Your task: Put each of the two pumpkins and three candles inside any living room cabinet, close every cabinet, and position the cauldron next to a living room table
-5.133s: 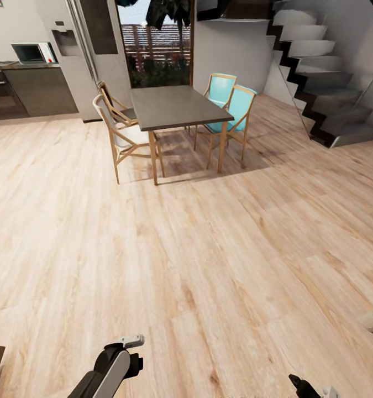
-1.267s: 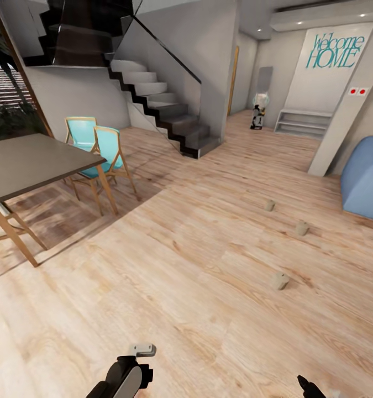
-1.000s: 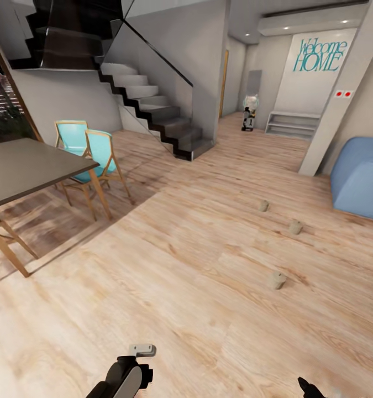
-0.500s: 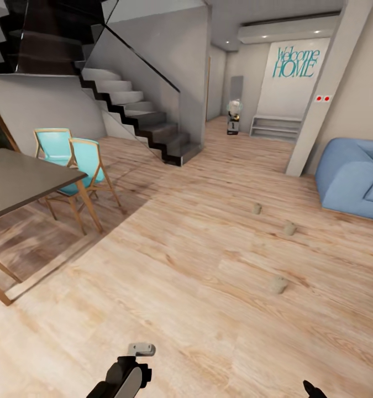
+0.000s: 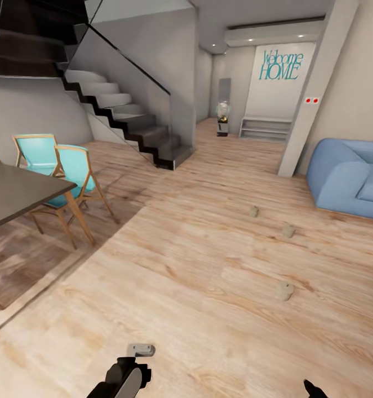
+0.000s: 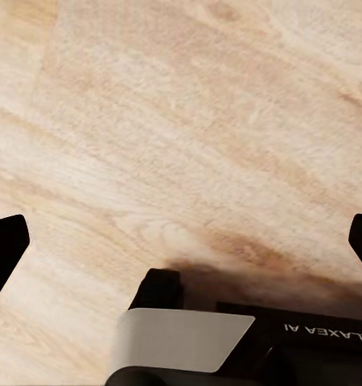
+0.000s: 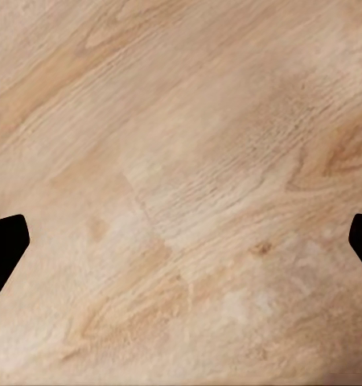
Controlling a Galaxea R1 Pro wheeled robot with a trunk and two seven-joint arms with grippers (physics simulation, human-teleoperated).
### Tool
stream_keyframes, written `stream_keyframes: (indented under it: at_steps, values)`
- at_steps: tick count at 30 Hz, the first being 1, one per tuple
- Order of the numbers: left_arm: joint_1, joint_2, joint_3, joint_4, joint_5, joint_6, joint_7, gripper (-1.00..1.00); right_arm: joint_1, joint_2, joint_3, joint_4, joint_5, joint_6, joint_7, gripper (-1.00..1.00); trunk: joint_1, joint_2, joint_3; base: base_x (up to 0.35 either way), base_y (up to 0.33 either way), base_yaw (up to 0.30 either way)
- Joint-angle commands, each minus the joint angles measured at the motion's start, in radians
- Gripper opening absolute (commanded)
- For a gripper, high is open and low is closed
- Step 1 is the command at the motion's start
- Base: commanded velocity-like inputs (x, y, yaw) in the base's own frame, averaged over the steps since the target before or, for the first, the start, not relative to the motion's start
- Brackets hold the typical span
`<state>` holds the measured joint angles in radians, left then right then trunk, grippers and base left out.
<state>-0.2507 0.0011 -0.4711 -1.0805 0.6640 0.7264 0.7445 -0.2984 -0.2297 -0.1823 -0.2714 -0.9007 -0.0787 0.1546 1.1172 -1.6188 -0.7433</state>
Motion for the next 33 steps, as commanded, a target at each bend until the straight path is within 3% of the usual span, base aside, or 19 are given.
stream_keyframes:
  at_steps: [1,13,33]
  values:
    - [-0.001,0.000,-0.002,0.000,0.009,0.000,0.010,1.00,-0.001,0.000,0.000,0.001,-0.011,-0.003,0.007,1.00,0.000,0.000,-0.001,0.261,0.256,-0.011]
    - [-0.001,0.000,-0.003,0.008,0.009,-0.007,0.010,1.00,-0.001,0.000,0.000,0.001,-0.010,-0.003,0.006,1.00,0.000,0.000,-0.003,0.275,0.167,-0.227]
    - [-0.001,-0.001,-0.003,0.010,0.009,-0.026,0.009,1.00,-0.001,0.001,0.000,0.001,-0.008,-0.004,0.008,1.00,0.000,0.000,-0.003,0.287,-0.052,-0.277]
